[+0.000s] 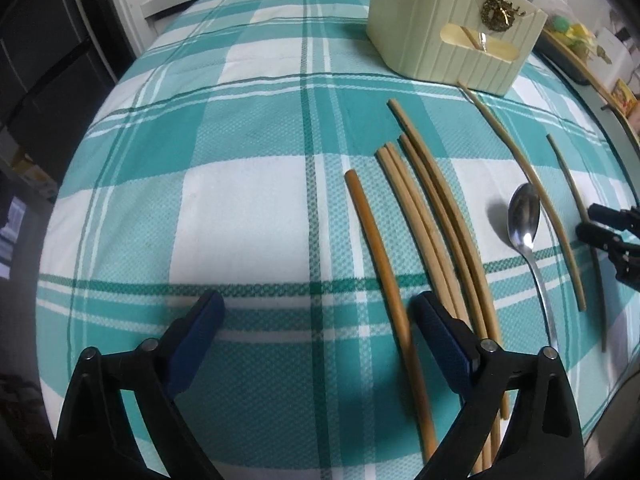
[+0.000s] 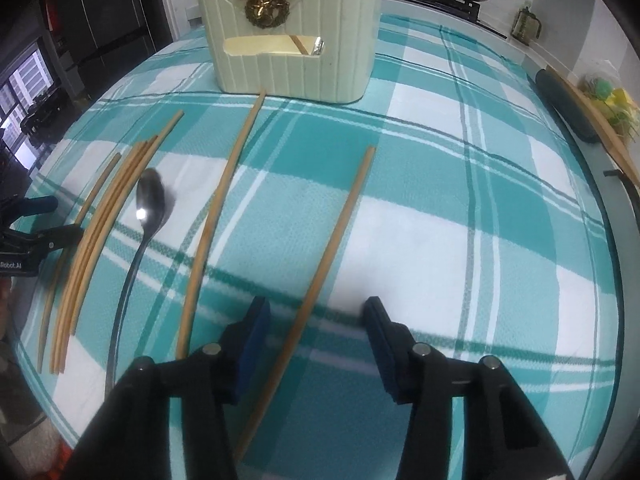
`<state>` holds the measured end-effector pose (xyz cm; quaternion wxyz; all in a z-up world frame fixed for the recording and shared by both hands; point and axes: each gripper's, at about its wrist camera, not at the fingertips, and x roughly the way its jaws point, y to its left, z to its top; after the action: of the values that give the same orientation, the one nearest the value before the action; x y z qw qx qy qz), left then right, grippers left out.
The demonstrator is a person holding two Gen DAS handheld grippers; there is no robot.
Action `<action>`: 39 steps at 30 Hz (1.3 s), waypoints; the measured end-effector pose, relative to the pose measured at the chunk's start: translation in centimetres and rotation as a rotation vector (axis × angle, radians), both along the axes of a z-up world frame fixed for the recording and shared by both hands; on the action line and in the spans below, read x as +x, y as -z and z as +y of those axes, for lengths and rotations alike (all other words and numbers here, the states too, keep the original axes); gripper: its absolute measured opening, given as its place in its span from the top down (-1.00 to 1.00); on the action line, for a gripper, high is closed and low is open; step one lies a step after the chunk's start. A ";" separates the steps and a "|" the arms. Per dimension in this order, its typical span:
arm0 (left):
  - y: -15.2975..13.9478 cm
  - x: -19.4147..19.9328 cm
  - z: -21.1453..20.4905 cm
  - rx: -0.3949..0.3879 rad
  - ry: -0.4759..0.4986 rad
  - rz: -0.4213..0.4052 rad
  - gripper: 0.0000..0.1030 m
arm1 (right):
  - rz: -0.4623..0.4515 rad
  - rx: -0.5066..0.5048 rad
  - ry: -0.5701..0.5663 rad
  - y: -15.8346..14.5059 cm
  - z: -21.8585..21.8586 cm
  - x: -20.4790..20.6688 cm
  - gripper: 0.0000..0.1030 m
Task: Organize utensils
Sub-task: 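Grasp a single chopstick with the right gripper while the left grasps another chopstick, then lower both held chopsticks into the cream caddy and open both grippers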
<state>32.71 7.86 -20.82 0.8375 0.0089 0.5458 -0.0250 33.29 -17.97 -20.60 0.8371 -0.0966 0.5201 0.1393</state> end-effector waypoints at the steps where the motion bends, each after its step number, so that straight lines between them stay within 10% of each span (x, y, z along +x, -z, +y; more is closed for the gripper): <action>1: -0.1 0.5 -0.2 0.002 0.005 0.003 -0.67 | -0.001 0.003 0.005 0.0 0.0 0.9 0.07; 16: -1.0 3.7 -1.9 -0.025 0.033 -0.023 0.82 | -0.026 0.023 0.139 -0.2 0.8 8.7 0.85; 23: -3.0 3.0 -0.6 -0.105 0.006 -0.099 0.90 | -0.048 0.142 0.163 -1.2 -0.8 7.7 0.88; 39: -18.8 -6.4 1.3 -0.277 0.076 -0.478 0.90 | -0.371 0.253 -0.013 -15.5 -2.4 -3.7 0.88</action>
<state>26.32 9.14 -2.03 0.9342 -0.0794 0.3234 -0.1278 29.61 -20.37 -5.07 0.9230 -0.0180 0.3350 0.1887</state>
